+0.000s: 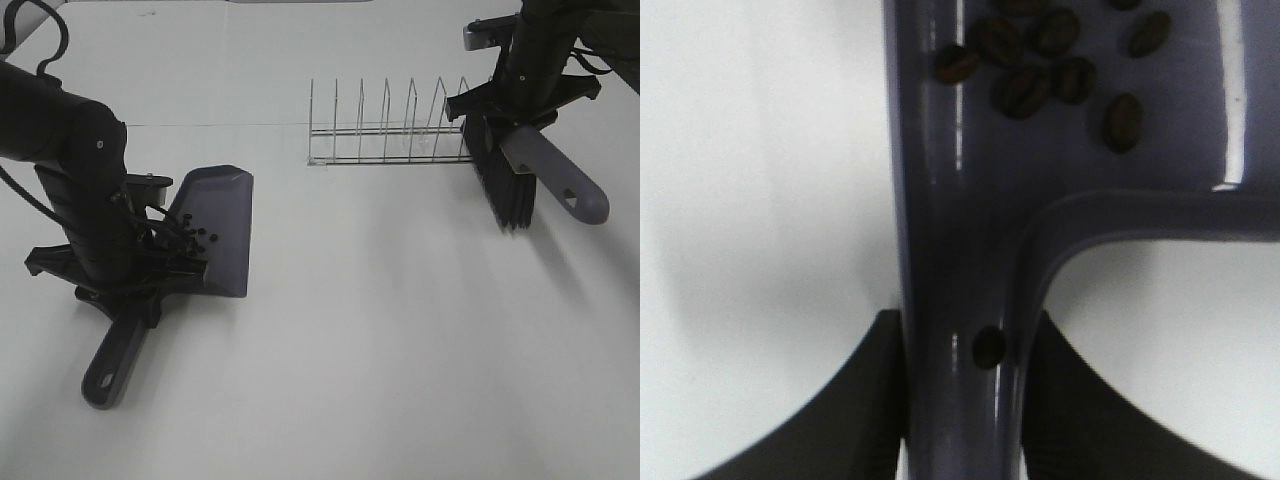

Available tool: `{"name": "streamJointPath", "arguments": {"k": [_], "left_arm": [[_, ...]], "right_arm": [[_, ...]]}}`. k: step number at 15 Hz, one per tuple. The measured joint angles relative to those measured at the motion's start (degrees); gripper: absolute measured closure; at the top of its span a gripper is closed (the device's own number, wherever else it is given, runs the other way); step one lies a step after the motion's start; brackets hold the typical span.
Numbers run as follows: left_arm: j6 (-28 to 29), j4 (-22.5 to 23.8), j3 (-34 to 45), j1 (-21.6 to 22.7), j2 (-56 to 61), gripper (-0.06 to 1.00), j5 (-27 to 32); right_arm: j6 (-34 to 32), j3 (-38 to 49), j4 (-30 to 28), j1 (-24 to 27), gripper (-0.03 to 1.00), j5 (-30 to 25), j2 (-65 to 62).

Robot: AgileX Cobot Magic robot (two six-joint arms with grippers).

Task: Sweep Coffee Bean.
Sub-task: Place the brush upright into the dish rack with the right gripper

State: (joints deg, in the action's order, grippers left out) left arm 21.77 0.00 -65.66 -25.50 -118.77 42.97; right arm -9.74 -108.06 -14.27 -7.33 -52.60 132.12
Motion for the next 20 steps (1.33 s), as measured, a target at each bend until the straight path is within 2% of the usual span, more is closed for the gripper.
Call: {"name": "streamJointPath", "arguments": {"k": [5, 12, 17, 20], "left_arm": [[-0.1, 0.0, 0.0, 0.0, 0.0, 0.68, -0.1], [-0.2, 0.0, 0.0, 0.0, 0.0, 0.68, -0.1], [-0.2, 0.0, 0.0, 0.0, 0.0, 0.68, -0.1], [-0.2, 0.0, 0.0, 0.0, 0.0, 0.68, -0.1]], "right_arm": [[-0.4, -0.2, -0.6, 0.3, 0.69, 5.8, 0.1], [3.8, -14.8, 2.9, 2.3, 0.69, -0.9, 8.0], [4.1, -16.4, 3.0, 2.3, 0.68, -1.9, 8.9], [4.1, -16.4, 3.5, 2.5, 0.43, -4.6, 9.6]]}}
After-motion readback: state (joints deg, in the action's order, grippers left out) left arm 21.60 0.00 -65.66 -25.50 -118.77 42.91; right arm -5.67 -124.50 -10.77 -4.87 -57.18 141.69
